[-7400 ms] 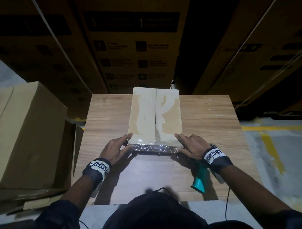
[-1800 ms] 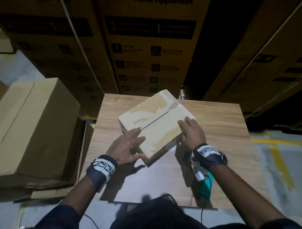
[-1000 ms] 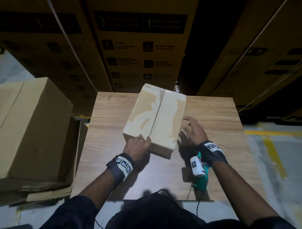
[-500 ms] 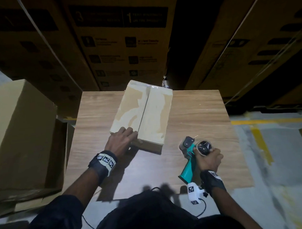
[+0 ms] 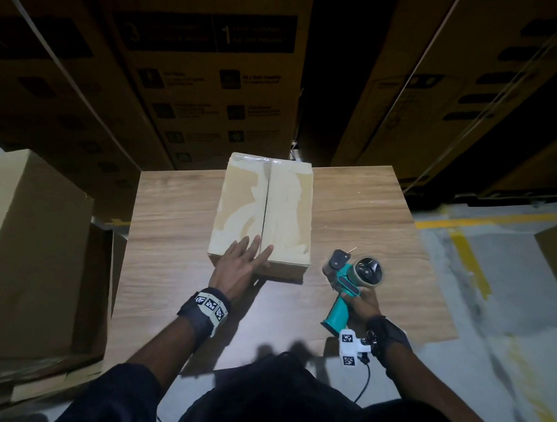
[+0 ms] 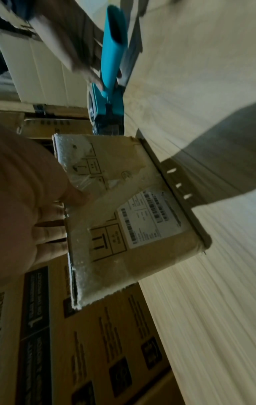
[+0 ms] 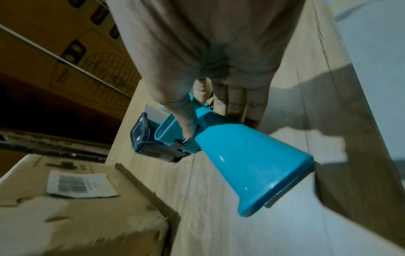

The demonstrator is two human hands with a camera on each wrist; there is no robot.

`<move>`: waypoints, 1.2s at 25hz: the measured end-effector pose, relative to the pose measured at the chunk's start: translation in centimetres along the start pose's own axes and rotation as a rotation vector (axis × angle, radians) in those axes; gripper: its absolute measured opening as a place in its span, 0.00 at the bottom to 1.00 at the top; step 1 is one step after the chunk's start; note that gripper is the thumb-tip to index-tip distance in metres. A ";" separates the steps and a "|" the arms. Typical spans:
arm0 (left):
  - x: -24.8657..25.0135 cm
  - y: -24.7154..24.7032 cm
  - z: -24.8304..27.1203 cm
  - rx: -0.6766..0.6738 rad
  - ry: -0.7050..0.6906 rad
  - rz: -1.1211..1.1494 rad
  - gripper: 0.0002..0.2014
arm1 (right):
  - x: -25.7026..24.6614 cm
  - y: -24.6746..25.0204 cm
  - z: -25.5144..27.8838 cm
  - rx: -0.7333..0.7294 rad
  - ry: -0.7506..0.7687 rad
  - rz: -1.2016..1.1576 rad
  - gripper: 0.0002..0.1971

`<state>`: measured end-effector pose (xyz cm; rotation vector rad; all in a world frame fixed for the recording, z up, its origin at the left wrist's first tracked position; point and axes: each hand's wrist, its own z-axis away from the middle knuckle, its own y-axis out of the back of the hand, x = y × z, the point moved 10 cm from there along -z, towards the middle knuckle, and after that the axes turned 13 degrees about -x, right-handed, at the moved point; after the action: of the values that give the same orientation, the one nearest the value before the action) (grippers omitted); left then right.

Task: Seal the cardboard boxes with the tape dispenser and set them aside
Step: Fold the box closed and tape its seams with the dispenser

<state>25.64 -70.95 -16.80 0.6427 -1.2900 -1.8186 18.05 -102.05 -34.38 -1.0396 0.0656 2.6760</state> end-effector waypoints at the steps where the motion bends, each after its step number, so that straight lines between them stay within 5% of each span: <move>1: 0.7 -0.3 -0.2 0.009 -0.019 0.001 0.33 | -1.3 -0.4 1.1 0.011 0.030 -0.007 0.19; 9: 1.4 0.0 -0.6 0.132 -0.097 0.109 0.28 | -11.6 1.1 5.8 -0.017 0.349 -0.075 0.16; 16: -3.5 3.2 0.0 0.112 0.091 1.329 0.22 | -18.5 -4.4 12.0 -0.177 0.690 0.427 0.17; 19: -4.7 4.4 0.4 -0.008 0.123 1.764 0.27 | -19.0 -8.2 13.9 -0.193 0.891 0.701 0.17; 24: -4.2 4.1 1.7 -0.095 0.136 2.052 0.42 | -19.8 -14.2 17.4 -0.234 1.203 0.971 0.16; 30: -3.1 0.6 2.1 -0.128 0.219 2.268 0.46 | -18.4 -16.6 17.7 -0.277 1.271 1.188 0.20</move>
<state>25.93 -67.31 -15.64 -0.6528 -0.7736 0.1197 23.82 -87.92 -8.05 -3.4109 0.7479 2.1043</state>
